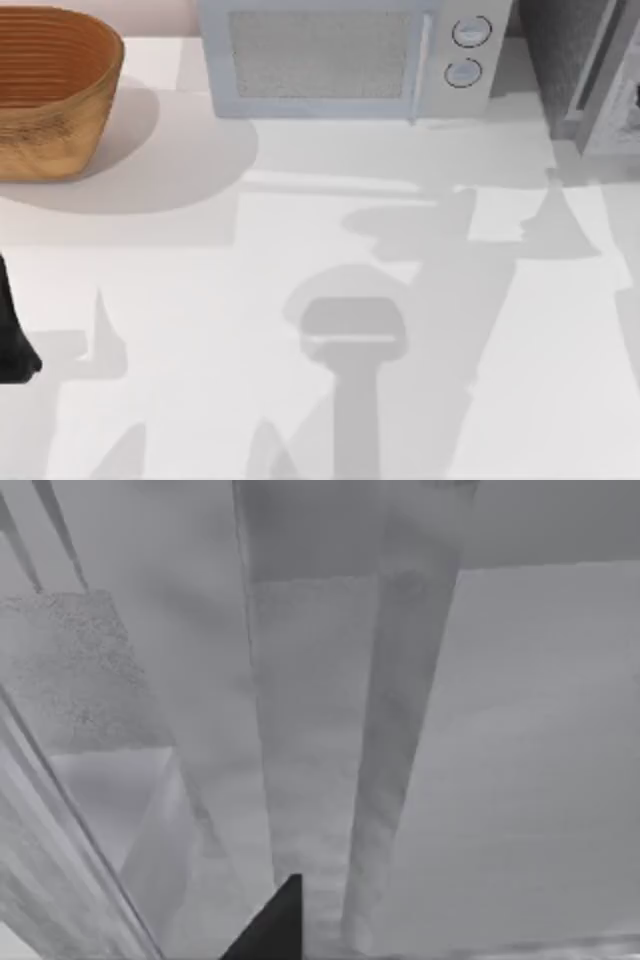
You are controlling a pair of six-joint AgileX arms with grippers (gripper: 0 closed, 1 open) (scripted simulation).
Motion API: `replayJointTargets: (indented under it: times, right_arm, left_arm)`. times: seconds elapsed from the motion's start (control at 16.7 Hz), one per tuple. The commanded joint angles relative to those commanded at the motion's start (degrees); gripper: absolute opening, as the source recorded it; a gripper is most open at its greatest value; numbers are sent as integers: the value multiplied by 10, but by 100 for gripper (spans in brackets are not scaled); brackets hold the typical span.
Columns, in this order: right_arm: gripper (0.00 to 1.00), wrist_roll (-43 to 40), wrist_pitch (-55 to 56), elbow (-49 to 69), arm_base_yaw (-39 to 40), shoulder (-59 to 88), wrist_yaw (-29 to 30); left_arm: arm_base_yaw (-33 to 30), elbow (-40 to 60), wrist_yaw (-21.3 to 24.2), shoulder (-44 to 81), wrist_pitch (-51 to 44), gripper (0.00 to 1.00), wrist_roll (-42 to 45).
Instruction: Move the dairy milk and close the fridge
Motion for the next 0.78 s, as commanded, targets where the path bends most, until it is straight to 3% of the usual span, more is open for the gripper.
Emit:
replayJointTargets:
  times: [0.3,0.78]
  right_arm:
    - [100,-2,-6,21,-7,23,2]
    - [100,0,-48,222,-8,184,5]
  left_arm:
    - [0,0,0,0,0,100,0]
    - [0,0,0,0,0,100,0]
